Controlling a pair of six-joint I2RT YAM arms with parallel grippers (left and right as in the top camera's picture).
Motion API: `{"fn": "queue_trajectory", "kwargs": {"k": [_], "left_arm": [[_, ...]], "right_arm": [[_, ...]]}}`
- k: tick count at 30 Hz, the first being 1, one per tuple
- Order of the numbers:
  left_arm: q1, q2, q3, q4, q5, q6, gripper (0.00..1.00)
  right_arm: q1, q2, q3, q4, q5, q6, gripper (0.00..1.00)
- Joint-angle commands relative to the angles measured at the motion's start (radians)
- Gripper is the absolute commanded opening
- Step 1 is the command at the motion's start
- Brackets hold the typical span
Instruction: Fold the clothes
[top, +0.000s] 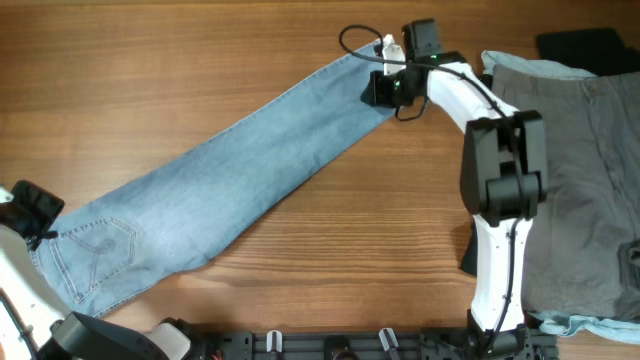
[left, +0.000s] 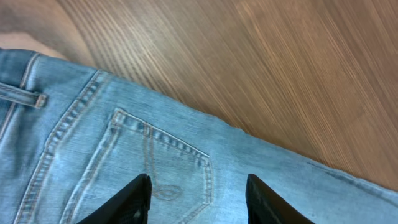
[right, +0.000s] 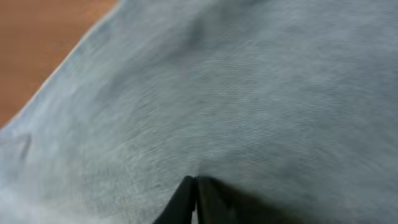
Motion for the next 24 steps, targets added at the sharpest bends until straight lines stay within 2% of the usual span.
{"fn": "queue_trajectory", "kwargs": {"k": [1,4,8,11,12,15,17,20,24], "left_arm": [[-0.028,-0.011,0.012,-0.008,0.005,0.024,0.5],[-0.045,-0.011,0.012,-0.013,0.005,0.024,0.52],[-0.071,-0.011,0.012,-0.023,0.005,0.024,0.54],[-0.087,-0.01,0.01,-0.057,0.005,0.023,0.42],[-0.089,-0.008,0.004,-0.075,0.004,0.023,0.33],[-0.087,0.009,-0.046,-0.052,0.005,-0.008,0.21],[-0.088,0.043,-0.115,0.024,0.021,-0.06,0.09],[-0.088,0.106,-0.199,0.062,0.08,-0.072,0.04],[-0.076,0.231,-0.303,0.08,-0.154,-0.266,0.06]], "right_arm": [[-0.082,0.063,-0.014,-0.025,0.345,0.175,0.04],[-0.188,0.051,-0.011,-0.048,0.382,0.224,0.04],[-0.281,0.029,-0.011,-0.088,0.264,0.235,0.04],[-0.285,0.005,-0.011,-0.119,0.27,0.253,0.05],[-0.281,-0.007,-0.011,-0.118,0.261,0.253,0.08],[-0.267,-0.061,-0.011,-0.109,0.229,0.222,0.18],[-0.256,-0.119,-0.011,-0.104,0.189,0.188,0.22],[-0.245,-0.172,-0.011,-0.103,0.189,0.19,0.22],[-0.229,-0.201,-0.011,-0.093,0.183,0.19,0.22]]}}
